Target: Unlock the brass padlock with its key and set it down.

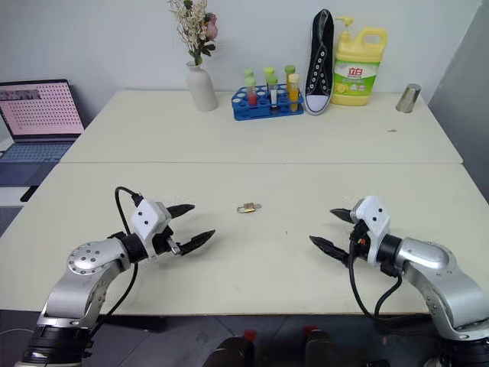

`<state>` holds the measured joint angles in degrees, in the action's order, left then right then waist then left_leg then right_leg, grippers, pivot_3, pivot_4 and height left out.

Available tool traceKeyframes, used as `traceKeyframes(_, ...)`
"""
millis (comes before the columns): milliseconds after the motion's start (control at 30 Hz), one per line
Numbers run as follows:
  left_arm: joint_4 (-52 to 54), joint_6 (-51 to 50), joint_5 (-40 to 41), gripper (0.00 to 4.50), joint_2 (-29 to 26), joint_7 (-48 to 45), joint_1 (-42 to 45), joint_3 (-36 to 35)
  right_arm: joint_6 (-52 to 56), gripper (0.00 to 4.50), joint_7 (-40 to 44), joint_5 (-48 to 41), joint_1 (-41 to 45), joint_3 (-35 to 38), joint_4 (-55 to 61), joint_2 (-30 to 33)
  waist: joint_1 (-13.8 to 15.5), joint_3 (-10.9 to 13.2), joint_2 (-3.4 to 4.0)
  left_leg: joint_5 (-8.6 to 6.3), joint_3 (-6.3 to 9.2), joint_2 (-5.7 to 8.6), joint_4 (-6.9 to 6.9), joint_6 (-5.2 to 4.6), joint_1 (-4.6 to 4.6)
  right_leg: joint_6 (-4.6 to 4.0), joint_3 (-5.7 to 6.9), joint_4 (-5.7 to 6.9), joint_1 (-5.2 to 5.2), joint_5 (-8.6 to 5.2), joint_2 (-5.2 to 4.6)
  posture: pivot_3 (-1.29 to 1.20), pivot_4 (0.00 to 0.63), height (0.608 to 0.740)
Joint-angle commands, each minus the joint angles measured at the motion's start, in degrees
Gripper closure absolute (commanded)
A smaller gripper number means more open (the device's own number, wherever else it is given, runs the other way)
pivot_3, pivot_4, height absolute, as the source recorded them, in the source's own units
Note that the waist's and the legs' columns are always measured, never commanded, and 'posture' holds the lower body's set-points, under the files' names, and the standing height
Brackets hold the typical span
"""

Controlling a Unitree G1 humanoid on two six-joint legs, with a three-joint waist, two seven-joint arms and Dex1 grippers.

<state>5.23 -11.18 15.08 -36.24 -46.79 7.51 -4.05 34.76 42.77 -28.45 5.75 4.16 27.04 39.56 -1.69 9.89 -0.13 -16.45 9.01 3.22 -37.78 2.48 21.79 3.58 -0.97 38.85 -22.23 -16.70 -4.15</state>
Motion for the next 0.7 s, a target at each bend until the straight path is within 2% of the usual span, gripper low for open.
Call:
traceKeyframes(33,2.9,-0.5,0.7,0.0,0.2,0.4,-0.1,-0.3,-1.5,0.04,1.5,0.2,1.6,-0.9,0.6,0.4,0.0,0.0,0.0,0.0,0.0,0.0,0.0,0.0,0.0,0.0,0.0,0.0,0.0,0.0,0.0,0.0,0.15,0.74)
traceKeyframes(200,4.4,-3.2,-0.4,0.0,0.6,2.5,0.6,0.2,-3.2,0.04,1.7,1.5,1.4,-2.3,-0.8,-0.2,0.0,0.0,-0.01,0.0,0.01,-0.01,-0.01,0.0,0.01,0.0,0.0,0.0,0.0,0.0,-0.01,0.0,0.15,0.74)
traceKeyframes(333,2.7,-1.4,-0.5,0.0,1.0,2.1,1.7,0.4,-4.4,0.04,1.2,2.8,1.0,-3.3,-1.0,-0.6,0.0,0.0,-0.01,0.0,0.01,0.0,-0.01,0.0,0.01,0.0,0.0,0.0,0.0,0.0,-0.01,0.0,0.15,0.74)
traceKeyframes(433,-2.0,-0.8,2.7,0.0,2.5,-1.0,6.5,0.2,0.3,0.04,-1.7,0.7,1.4,-3.6,1.5,-2.4,0.1,0.0,-0.02,0.01,0.03,0.0,-0.01,0.01,0.01,0.0,0.03,0.01,0.0,0.0,-0.01,0.0,0.15,0.74)
traceKeyframes(700,-16.3,2.3,1.0,0.0,4.5,-8.4,17.1,4.4,8.8,0.04,-4.9,-1.5,5.2,-5.6,5.3,-4.0,-0.1,0.0,-0.03,0.02,0.03,0.11,-0.03,0.03,0.02,0.0,0.04,0.01,-0.03,0.0,0.0,0.0,0.15,0.74)
